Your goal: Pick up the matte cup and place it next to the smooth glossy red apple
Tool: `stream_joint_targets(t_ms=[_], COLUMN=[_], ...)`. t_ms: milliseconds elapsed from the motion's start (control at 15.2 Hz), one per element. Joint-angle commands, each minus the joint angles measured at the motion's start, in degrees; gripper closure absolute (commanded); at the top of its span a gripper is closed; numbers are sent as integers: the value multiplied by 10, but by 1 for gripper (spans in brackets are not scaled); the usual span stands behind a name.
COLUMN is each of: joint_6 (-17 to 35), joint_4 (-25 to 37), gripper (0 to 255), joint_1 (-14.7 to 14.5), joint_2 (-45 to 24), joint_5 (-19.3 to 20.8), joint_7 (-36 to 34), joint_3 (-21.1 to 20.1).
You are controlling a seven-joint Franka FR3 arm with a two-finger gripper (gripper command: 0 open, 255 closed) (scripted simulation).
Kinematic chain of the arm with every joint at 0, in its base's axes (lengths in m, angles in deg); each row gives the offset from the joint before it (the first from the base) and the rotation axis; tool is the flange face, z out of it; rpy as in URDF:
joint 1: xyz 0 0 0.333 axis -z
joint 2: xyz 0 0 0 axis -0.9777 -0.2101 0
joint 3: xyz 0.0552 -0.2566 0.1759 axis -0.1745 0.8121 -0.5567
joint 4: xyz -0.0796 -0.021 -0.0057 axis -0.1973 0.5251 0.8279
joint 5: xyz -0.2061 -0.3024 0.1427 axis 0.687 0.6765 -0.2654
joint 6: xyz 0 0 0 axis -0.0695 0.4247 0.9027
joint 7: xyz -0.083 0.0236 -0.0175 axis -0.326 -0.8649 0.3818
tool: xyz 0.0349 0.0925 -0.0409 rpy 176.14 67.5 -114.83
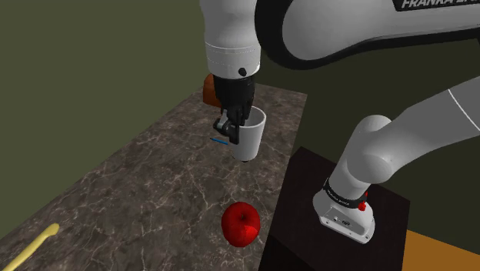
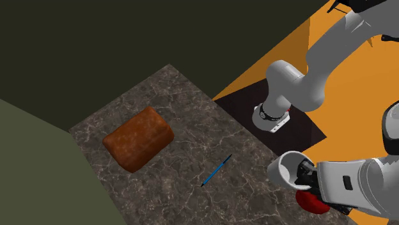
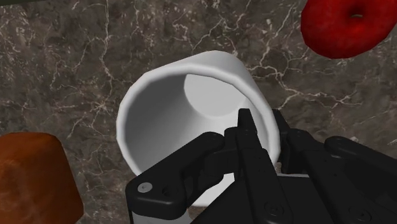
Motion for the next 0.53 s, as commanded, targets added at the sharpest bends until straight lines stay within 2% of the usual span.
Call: stream_joint_targets(t_ms=[0,462], joint_6=[17,69], joint_4=[-18,-70], gripper=[255,255], joint_1=[-1,-5], joint_2=[2,2], joint_5=[-3,-11], joint_7=[1,0], joint_3=[-2,-15])
